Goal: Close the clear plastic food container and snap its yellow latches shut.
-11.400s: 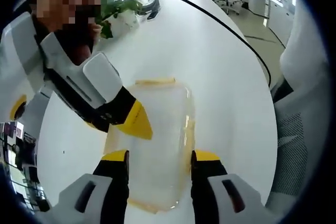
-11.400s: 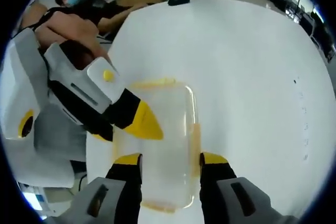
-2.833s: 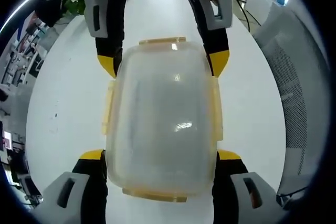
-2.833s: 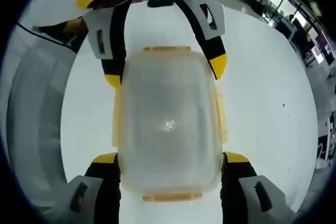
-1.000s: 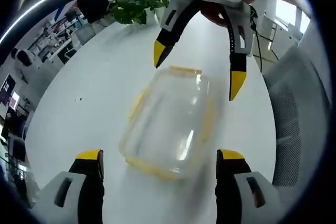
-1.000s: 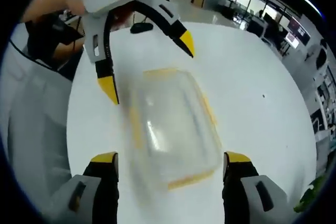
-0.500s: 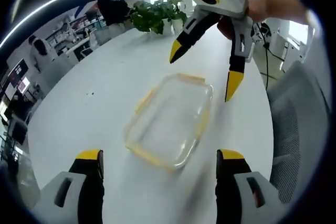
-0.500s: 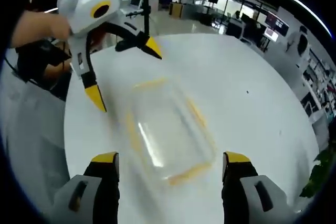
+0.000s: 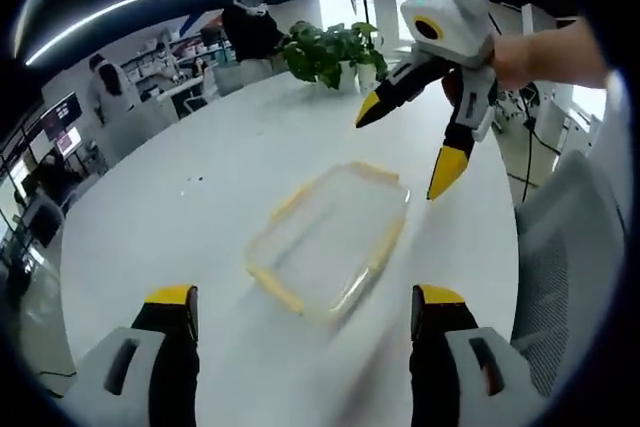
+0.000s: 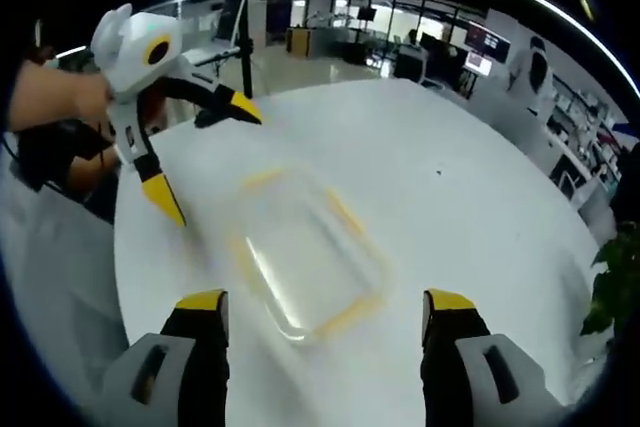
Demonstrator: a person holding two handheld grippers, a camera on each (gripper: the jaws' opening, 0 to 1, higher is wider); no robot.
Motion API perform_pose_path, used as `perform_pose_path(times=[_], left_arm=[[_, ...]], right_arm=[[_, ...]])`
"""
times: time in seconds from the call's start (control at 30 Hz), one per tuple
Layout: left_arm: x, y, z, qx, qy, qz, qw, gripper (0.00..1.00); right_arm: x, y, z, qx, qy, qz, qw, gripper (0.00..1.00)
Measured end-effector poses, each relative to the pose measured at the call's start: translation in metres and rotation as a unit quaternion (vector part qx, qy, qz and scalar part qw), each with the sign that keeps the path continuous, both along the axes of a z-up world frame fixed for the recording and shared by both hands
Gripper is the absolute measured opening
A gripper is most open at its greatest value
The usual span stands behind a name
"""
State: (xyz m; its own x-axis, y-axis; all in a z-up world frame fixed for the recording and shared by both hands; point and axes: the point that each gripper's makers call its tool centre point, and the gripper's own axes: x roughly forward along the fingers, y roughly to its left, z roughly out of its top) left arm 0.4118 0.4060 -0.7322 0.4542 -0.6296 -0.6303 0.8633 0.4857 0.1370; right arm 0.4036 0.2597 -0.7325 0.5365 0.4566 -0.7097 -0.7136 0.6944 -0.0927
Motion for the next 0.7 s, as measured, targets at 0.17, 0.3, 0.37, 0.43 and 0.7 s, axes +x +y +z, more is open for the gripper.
perform_pose_path(times=[0.17, 0.3, 0.37, 0.43, 0.7], left_arm=[[-0.007, 0.004, 0.000, -0.015, 0.001, 0.013, 0.9998, 0.88], [-0.013, 0.006, 0.000, -0.028, 0.001, 0.018, 0.9994, 0.88], [-0.018, 0.007, 0.001, -0.034, 0.002, 0.022, 0.9992, 0.88], [-0.020, 0.009, 0.002, -0.040, 0.000, 0.025, 0.9989, 0.89], [-0.035, 0.016, 0.002, -0.070, 0.000, 0.047, 0.9964, 0.91]], right_arm=[[-0.004, -0.006, 0.004, 0.016, -0.019, -0.021, 0.9995, 0.80], [-0.009, -0.007, 0.006, 0.027, -0.032, -0.027, 0.9988, 0.80], [-0.012, -0.007, 0.007, 0.033, -0.037, -0.031, 0.9983, 0.80], [-0.014, -0.006, 0.008, 0.039, -0.045, -0.034, 0.9976, 0.80], [-0.027, -0.008, 0.009, 0.057, -0.065, -0.042, 0.9953, 0.80]])
